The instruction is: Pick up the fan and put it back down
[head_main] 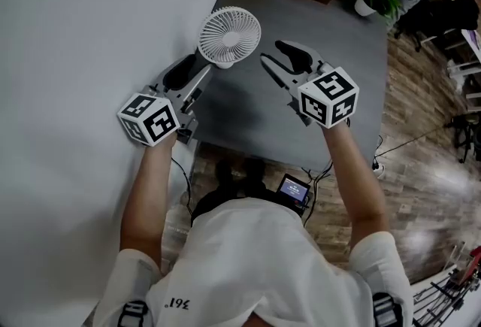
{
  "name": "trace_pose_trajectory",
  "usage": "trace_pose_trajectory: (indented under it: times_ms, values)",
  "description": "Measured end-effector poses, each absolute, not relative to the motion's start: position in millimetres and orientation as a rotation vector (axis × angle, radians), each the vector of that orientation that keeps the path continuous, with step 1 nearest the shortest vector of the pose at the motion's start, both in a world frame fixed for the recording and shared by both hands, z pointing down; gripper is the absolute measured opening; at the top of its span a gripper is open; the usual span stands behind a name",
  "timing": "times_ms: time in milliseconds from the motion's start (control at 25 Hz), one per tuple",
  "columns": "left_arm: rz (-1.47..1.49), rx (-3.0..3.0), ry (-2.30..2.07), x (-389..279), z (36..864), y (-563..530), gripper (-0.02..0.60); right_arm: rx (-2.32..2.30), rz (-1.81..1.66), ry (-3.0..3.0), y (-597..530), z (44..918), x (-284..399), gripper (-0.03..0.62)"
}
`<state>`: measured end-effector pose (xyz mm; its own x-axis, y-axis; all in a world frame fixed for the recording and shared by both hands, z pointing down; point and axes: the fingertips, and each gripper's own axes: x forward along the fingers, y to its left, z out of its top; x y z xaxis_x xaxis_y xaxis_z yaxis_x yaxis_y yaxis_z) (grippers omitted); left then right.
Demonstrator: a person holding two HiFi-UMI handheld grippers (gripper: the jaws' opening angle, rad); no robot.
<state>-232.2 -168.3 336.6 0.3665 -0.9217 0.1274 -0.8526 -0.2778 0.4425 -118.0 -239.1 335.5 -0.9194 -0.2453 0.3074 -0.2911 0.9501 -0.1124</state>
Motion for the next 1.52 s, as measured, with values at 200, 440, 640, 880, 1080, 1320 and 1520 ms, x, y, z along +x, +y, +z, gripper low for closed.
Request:
trace_pose_trajectory:
  times_ms: [200,440,640,880,1080,1320,1520]
  values:
    - [-0.202,2.176,-1.575,-237.4,338.4,-169.2,0.253,0.341,0.222,-2.81,-241.9,338.2,-127.8,0.204]
    - [-0.171,2.16,-1.584,-246.8,347.4,-193.4,0.256,0.301,0.257,-2.797,-270.2,347.0,-146.5,0.23]
    - [-0.165,2.158,-1.58,-246.5,351.4,-200.8,0.256,0.273,0.275,-2.785,-276.7,356.3,-152.0,0.238]
    - [-0.177,2.154,-1.583,-246.4,350.5,-208.5,0.258,0.196,0.325,-2.802,-283.1,357.6,-159.1,0.253]
    - [-0.22,2.142,-1.575,-250.0,352.7,-217.2,0.258,0.127,0.384,-2.805,-290.9,363.2,-166.6,0.259]
    - [-0.216,2.135,-1.562,-251.2,357.8,-217.8,0.258,0.087,0.429,-2.798,-294.3,371.3,-175.5,0.266]
    - [-0.223,2.137,-1.559,-251.2,356.1,-220.4,0.258,0.016,0.434,-2.793,-290.3,371.1,-182.8,0.267]
